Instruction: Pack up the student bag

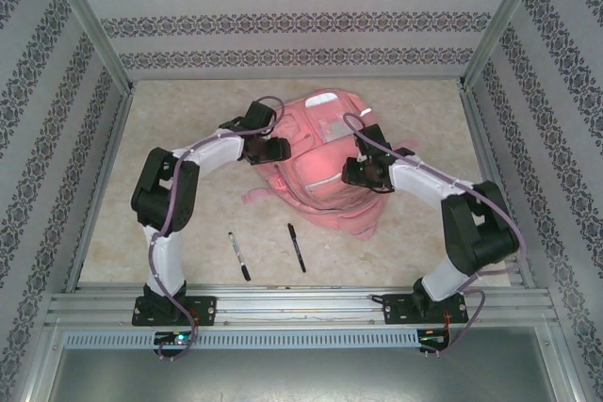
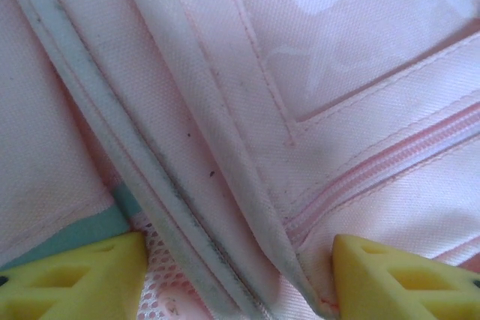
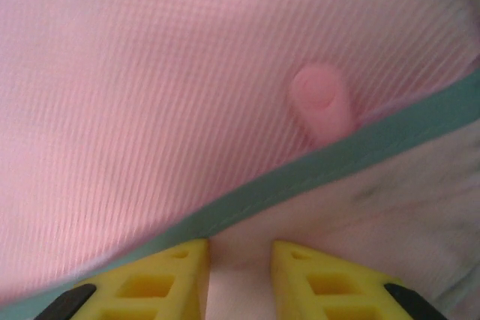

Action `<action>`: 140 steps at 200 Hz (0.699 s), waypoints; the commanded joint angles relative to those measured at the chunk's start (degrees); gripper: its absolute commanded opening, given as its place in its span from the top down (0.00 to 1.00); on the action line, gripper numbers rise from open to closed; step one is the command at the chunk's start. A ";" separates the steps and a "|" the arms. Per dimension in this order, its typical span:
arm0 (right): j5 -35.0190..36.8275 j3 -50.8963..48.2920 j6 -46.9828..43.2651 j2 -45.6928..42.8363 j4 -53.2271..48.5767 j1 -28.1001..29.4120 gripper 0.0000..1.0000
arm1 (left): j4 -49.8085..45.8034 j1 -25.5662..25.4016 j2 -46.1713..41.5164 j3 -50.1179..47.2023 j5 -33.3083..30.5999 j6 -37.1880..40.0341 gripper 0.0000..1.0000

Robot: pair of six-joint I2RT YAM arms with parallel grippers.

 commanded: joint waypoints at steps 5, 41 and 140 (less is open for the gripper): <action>-1.70 5.63 -5.19 5.88 7.00 -2.53 0.74 | -5.37 -0.06 -5.02 -7.12 1.55 -2.77 0.38; -6.94 13.12 -7.58 14.25 10.50 -2.74 0.73 | -8.82 -0.28 -11.40 -12.68 1.93 -4.63 0.44; -4.06 16.74 5.35 5.98 5.55 3.56 0.59 | -7.49 0.21 -11.76 -13.18 -5.19 -17.06 1.00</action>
